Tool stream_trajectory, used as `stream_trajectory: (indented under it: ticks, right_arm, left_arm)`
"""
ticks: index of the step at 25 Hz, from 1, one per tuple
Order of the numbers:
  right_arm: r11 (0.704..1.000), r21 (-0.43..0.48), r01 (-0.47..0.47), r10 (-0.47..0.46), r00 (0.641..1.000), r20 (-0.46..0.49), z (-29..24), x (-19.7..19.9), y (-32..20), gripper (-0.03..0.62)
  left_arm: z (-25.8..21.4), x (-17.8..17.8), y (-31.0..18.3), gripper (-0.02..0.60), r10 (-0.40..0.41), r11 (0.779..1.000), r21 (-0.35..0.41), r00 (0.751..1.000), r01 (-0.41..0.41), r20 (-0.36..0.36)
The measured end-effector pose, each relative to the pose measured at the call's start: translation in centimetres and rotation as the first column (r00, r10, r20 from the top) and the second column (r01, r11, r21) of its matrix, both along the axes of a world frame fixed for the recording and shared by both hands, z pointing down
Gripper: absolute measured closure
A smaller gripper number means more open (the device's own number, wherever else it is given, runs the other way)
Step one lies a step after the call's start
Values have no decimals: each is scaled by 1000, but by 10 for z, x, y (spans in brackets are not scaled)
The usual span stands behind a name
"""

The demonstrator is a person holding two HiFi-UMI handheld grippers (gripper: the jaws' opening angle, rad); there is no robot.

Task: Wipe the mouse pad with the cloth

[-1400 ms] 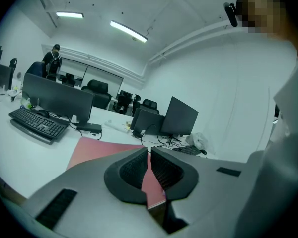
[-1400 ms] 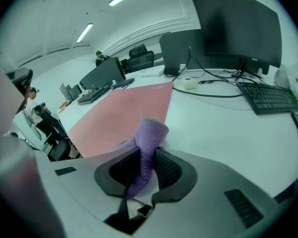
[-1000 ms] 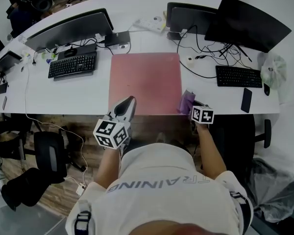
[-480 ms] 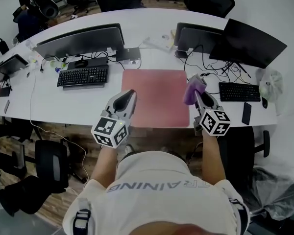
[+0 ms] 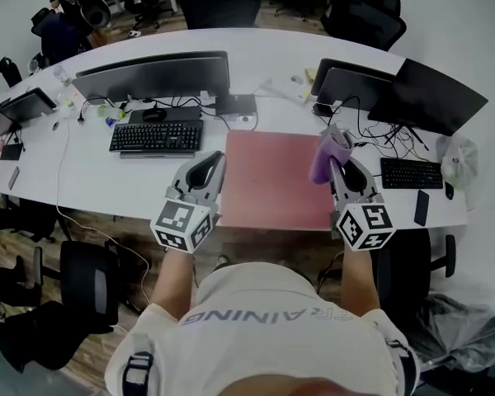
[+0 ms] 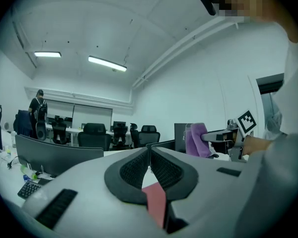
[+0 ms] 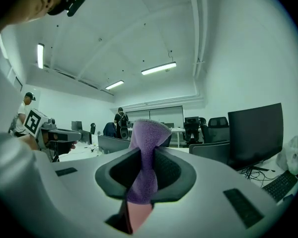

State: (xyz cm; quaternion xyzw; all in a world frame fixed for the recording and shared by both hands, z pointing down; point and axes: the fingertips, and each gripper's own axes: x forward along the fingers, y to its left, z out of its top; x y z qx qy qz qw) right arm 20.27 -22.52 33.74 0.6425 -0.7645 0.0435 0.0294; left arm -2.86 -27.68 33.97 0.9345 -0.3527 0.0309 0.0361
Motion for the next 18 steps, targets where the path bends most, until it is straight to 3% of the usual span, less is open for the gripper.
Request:
stream_trajectory:
  ticks: [5,18]
  right_arm:
    - [1000,-21,-6,6,1000,-2,3,-8,-4,503]
    - [1000,-13,23,-22,999,35,-4,-2,-2,503]
  left_arm:
    - [-4,-8,-3,549,23,999,-21,999,-24,-48]
    - [-1,7,-2,549,40,998,-35,998,-42,-54]
